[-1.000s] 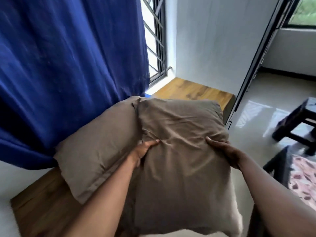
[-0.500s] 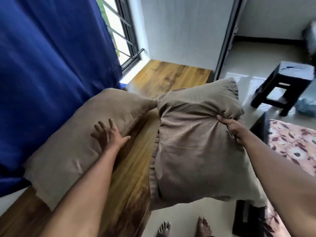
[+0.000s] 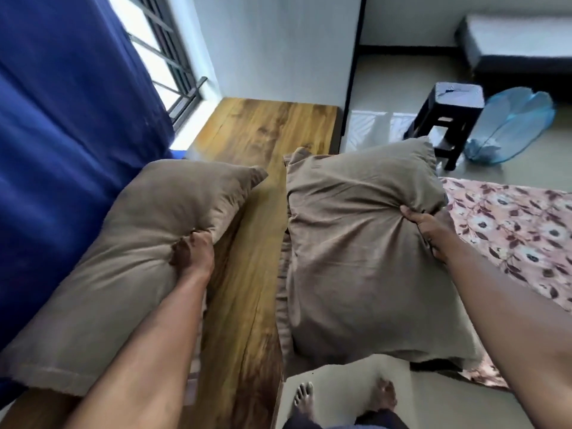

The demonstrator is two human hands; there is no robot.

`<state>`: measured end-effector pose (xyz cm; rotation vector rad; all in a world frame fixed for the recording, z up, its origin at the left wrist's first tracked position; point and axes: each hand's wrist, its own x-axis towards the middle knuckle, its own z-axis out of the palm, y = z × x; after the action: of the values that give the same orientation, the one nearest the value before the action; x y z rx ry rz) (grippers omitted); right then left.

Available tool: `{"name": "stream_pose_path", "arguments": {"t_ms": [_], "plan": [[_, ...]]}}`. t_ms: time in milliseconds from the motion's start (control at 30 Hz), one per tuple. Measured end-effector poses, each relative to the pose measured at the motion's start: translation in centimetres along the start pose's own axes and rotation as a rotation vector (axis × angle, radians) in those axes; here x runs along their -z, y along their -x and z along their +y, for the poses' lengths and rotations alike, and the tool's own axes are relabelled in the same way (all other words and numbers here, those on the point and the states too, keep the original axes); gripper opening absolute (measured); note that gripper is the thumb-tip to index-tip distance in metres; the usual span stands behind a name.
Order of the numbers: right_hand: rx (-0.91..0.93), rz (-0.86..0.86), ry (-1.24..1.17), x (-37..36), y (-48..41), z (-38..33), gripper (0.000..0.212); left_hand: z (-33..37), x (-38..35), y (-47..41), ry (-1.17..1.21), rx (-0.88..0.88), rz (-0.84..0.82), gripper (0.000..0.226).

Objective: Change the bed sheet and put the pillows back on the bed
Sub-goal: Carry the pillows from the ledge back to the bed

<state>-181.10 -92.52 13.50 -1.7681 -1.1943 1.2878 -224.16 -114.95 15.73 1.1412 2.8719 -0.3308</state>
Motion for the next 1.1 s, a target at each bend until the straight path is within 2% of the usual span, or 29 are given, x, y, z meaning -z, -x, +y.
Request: {"name": "stream_pose_path", "arguments": {"t_ms": [33,100,200,300,433,567,667,800,933,1100], "plan": [[0.039,0.067,0.025,0.7,0.9,0.0,0.077,1.4,1.1,0.4,0.01,-0.062,0.005,0.026],[0.058,0.162,0.063,2.9,2.2,0.2,0.07,5.8,3.6,1.6,0.043,-0.171,0.022,0.026],[0.053,0.188,0.069,6.6,3.0,1.0,0.067,13.2,5.9,3.8,0.051,-0.331,0.084,0.03],[0.004,0.279,0.154,12.5,3.1,2.5,0.073,22.0,8.1,6.6,0.16,-0.493,0.057,0.029],[-0.083,0.417,0.204,23.3,3.0,5.8,0.073,35.4,10.3,13.7,0.131,-0.737,0.051,0.029],[-0.159,0.503,0.221,34.5,1.4,10.7,0.064,48.5,10.6,22.3,0.231,-0.9,-0.026,0.027],[-0.226,0.57,0.167,43.2,-0.5,15.1,0.059,58.3,9.5,28.4,0.337,-0.95,-0.075,0.024],[-0.315,0.655,0.099,56.4,-2.7,20.3,0.057,70.7,7.0,37.1,0.353,-0.955,-0.136,0.019],[-0.358,0.718,0.148,71.1,-3.3,23.4,0.062,82.5,6.6,48.0,0.432,-0.981,-0.221,0.018],[-0.377,0.79,0.241,85.1,-3.5,25.7,0.064,94.9,8.7,59.0,0.5,-1.029,-0.317,0.02]]}}
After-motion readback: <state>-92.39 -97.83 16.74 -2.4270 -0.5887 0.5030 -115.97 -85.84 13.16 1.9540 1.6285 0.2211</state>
